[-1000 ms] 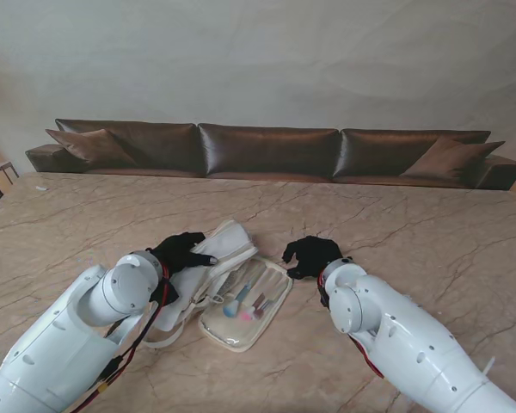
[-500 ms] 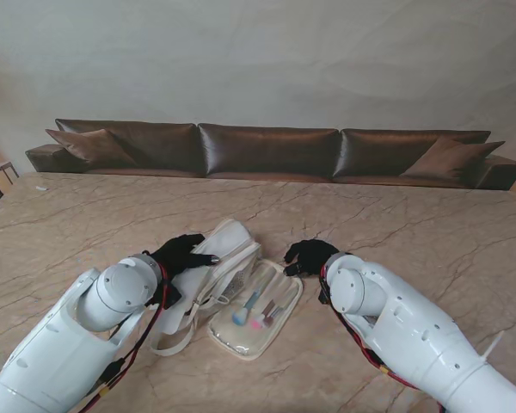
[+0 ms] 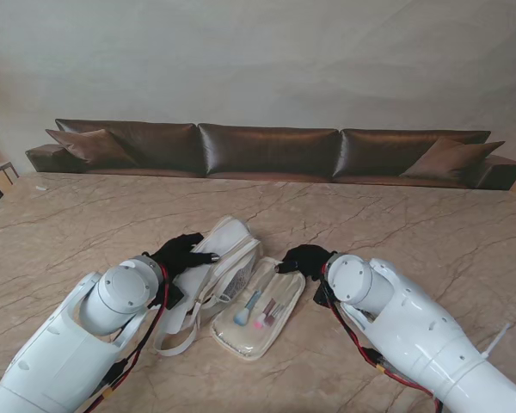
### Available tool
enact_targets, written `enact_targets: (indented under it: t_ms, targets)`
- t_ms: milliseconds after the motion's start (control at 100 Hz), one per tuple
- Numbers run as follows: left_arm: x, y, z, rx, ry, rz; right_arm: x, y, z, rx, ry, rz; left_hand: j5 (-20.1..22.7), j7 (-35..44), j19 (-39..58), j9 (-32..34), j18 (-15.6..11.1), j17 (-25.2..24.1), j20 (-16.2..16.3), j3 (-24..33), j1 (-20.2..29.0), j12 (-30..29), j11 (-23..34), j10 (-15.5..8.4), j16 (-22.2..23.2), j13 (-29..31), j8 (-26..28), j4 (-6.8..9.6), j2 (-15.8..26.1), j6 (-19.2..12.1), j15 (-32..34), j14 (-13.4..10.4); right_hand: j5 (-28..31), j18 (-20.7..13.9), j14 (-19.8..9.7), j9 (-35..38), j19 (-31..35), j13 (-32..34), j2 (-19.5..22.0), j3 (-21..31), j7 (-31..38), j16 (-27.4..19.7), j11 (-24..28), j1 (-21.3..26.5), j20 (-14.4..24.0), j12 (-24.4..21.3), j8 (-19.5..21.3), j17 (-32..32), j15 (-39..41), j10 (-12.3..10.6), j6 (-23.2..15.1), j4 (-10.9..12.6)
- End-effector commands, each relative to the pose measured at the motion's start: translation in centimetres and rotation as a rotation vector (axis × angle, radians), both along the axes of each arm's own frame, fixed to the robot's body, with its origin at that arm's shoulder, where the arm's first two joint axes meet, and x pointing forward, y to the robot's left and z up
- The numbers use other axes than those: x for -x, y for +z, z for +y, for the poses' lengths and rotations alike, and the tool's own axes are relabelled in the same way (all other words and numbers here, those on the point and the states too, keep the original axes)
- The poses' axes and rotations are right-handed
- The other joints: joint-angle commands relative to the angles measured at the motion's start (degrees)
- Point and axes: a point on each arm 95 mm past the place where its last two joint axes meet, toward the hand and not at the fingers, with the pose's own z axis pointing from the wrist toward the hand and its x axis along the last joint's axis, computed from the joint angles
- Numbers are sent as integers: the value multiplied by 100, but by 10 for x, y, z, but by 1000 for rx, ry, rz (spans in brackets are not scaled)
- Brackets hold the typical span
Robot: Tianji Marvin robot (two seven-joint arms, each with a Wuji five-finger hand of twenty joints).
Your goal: Pack the cosmetics bag
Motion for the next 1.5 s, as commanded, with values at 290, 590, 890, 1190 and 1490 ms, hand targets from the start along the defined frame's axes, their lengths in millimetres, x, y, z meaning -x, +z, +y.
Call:
enact_targets:
  t_ms: [290, 590, 890, 1190, 1490]
  targets:
    - [-3, 5, -10, 14, 5, 5, 33, -23, -16, -251, 20, 185, 369, 511, 155, 512, 100, -34, 127, 837, 645, 317, 972, -703, 87, 167, 319, 311, 404, -814, 155, -82, 173, -13, 291, 810, 297, 553, 19, -447, -391, -985, -527, -127, 45, -1045, -59, 164, -1155, 127, -276, 146]
    - [-5, 8, -14, 13, -1, 22, 44, -34, -22, -354, 176, 262, 347, 504, 141, 521, 84, -19, 135, 841, 646, 315, 963, -693, 84, 186, 285, 312, 397, -788, 166, -88, -61, -79, 131, 826, 97, 428, -281, -215, -856, -1141, -1015, 124, 16, -1352, -584, 38, -1528, 59, -291, 229]
    - [-6, 8, -14, 6, -4, 36, 51, -38, -30, -474, 241, 338, 331, 506, 142, 513, 76, -16, 134, 841, 646, 311, 959, -698, 75, 177, 262, 314, 397, -793, 163, -86, -684, -107, 98, 519, -186, 216, -41, -1267, -1264, -1273, -1373, 57, 70, -1752, -1021, -142, -1930, 43, -78, 129]
    - [-7, 7, -16, 6, -12, 43, 60, -31, -30, -501, 298, 310, 321, 505, 133, 490, 86, -53, 137, 835, 646, 308, 947, -692, 71, 146, 251, 316, 405, -797, 148, -76, -659, -75, 51, 441, -481, 162, -405, -1454, -1144, -1390, -1432, -12, 111, -1788, -1064, -232, -2226, -30, -158, 358]
    - [-7, 10, -19, 13, -21, 51, 63, -26, -11, -540, 414, 287, 96, 269, 170, 492, 63, -65, 150, 784, 645, 273, 904, -654, 66, 152, -214, 345, 292, -656, 161, -42, -436, -54, 6, 700, -584, 476, -43, -2116, -968, -1514, -1540, 1854, 13, -1837, -1014, 20, -2330, -84, -291, 747]
